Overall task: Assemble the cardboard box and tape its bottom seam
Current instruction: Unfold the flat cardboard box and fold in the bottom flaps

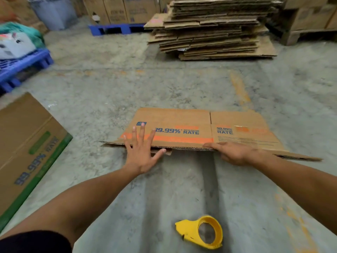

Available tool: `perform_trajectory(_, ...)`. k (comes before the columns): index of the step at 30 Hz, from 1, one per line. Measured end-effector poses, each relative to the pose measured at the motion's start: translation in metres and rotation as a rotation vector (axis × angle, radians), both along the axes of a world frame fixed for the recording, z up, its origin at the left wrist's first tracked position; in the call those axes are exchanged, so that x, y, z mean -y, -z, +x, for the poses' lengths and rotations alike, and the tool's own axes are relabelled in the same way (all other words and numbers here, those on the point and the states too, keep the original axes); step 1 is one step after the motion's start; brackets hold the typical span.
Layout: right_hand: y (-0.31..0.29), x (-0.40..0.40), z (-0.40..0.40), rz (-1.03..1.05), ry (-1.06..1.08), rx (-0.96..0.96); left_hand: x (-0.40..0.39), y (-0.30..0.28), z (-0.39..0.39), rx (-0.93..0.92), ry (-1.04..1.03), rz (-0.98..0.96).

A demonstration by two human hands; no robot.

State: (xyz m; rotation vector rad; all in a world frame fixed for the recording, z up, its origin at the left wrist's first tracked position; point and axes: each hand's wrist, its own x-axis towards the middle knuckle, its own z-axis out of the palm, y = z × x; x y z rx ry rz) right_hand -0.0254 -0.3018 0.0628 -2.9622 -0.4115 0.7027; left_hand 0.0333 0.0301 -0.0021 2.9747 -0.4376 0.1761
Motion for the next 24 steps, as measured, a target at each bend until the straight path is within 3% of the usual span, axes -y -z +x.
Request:
perform_trajectory(6, -0.028, 0.006, 0.020, 0.067, 0.055, 0.088, 0.020, -0.026, 0.003, -0.043, -0.458, -0.616)
perform_trajectory(8, -0.036, 0.005, 0.025, 0.078, 0.071, 0.118, 0.023, -0.034, 0.012, -0.160, -0.624, -0.878)
perform_trajectory(11, -0.047, 0.009, 0.032, 0.138, 0.076, 0.169, 0.019, -0.038, 0.022, -0.381, -0.792, -1.029)
perform_trajectory(14, -0.053, 0.017, 0.035, 0.180, 0.064, 0.213, 0.017, -0.041, 0.033, -0.489, -0.670, -1.303)
perform_trajectory(16, -0.059, 0.019, 0.030, 0.196, 0.045, 0.237, 0.019, -0.045, 0.044, -0.456, -0.571, -1.394)
perform_trajectory(21, -0.067, 0.036, 0.002, 0.294, 0.014, 0.359, 0.034, -0.068, 0.052, -0.403, -0.524, -1.454)
perform_trajectory(24, -0.063, 0.060, -0.019, 0.242, 0.084, 0.431, 0.041, -0.078, 0.055, -0.356, -0.462, -1.470)
